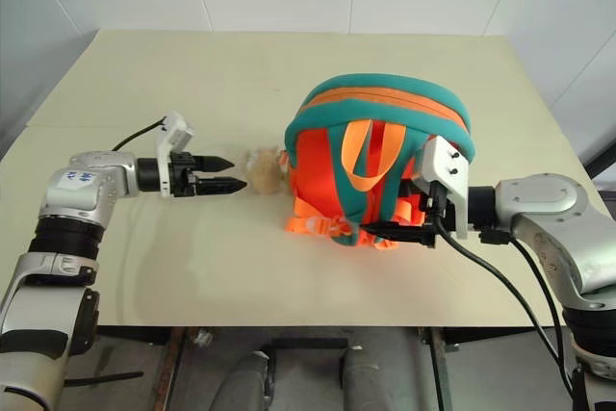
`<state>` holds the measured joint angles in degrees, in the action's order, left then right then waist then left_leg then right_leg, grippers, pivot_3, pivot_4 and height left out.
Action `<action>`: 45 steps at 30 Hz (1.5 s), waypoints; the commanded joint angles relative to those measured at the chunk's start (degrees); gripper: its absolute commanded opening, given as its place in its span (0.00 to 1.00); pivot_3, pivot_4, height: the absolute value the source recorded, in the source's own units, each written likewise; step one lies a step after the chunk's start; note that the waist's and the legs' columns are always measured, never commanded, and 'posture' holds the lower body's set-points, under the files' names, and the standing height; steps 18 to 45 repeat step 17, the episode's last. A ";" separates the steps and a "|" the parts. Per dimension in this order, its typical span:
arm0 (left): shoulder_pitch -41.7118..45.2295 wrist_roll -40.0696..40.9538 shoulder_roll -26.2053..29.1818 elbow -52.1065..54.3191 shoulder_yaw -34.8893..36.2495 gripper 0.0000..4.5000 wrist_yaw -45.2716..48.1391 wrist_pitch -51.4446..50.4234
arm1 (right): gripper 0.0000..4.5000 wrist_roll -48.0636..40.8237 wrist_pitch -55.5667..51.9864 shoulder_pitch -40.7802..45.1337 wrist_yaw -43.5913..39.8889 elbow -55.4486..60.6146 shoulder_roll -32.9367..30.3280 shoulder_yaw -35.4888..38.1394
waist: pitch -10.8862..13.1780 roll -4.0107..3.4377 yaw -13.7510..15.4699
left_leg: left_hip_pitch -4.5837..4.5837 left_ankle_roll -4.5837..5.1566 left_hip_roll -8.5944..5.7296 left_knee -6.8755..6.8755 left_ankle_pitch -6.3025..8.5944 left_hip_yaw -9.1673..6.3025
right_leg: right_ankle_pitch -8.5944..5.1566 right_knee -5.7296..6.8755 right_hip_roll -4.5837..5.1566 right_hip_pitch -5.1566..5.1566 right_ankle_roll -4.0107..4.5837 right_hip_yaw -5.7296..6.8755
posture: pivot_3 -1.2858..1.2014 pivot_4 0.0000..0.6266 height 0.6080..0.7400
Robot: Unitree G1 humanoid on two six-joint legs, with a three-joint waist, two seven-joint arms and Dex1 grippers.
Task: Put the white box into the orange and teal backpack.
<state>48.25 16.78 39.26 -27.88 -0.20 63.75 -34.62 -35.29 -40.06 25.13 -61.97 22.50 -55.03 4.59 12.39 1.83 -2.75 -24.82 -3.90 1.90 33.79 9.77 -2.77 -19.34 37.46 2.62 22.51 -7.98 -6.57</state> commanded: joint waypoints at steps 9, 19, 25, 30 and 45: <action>-8.11 5.06 6.06 2.10 14.69 1.00 3.15 16.97 | 0.98 5.87 1.78 -18.72 -4.06 -2.38 -12.36 22.90 | -0.01 0.02 1.02 | -0.14 -0.03 -0.01 0.17 0.08 0.03 | -0.01 -0.09 0.03 0.02 0.00 0.02 | 0.52 0.24 1.00; -6.86 10.34 2.78 -3.53 19.16 1.00 9.52 28.32 | 0.98 4.81 3.68 -24.75 -0.54 -6.43 -6.16 35.11 | -0.03 0.05 1.17 | -0.14 -0.02 -0.02 0.28 0.08 0.05 | 0.07 -0.18 0.05 -0.09 -0.05 0.02 | 0.52 0.24 1.00; -6.86 10.34 2.78 -3.53 19.16 1.00 9.52 28.32 | 0.98 4.81 3.68 -24.75 -0.54 -6.43 -6.16 35.11 | -0.03 0.05 1.17 | -0.14 -0.02 -0.02 0.28 0.08 0.05 | 0.07 -0.18 0.05 -0.09 -0.05 0.02 | 0.52 0.24 1.00; -6.86 10.34 2.78 -3.53 19.16 1.00 9.52 28.32 | 0.98 4.81 3.68 -24.75 -0.54 -6.43 -6.16 35.11 | -0.03 0.05 1.17 | -0.14 -0.02 -0.02 0.28 0.08 0.05 | 0.07 -0.18 0.05 -0.09 -0.05 0.02 | 0.52 0.24 1.00; -6.86 10.34 2.78 -3.53 19.16 1.00 9.52 28.32 | 0.98 4.81 3.68 -24.75 -0.54 -6.43 -6.16 35.11 | -0.03 0.05 1.17 | -0.14 -0.02 -0.02 0.28 0.08 0.05 | 0.07 -0.18 0.05 -0.09 -0.05 0.02 | 0.52 0.24 1.00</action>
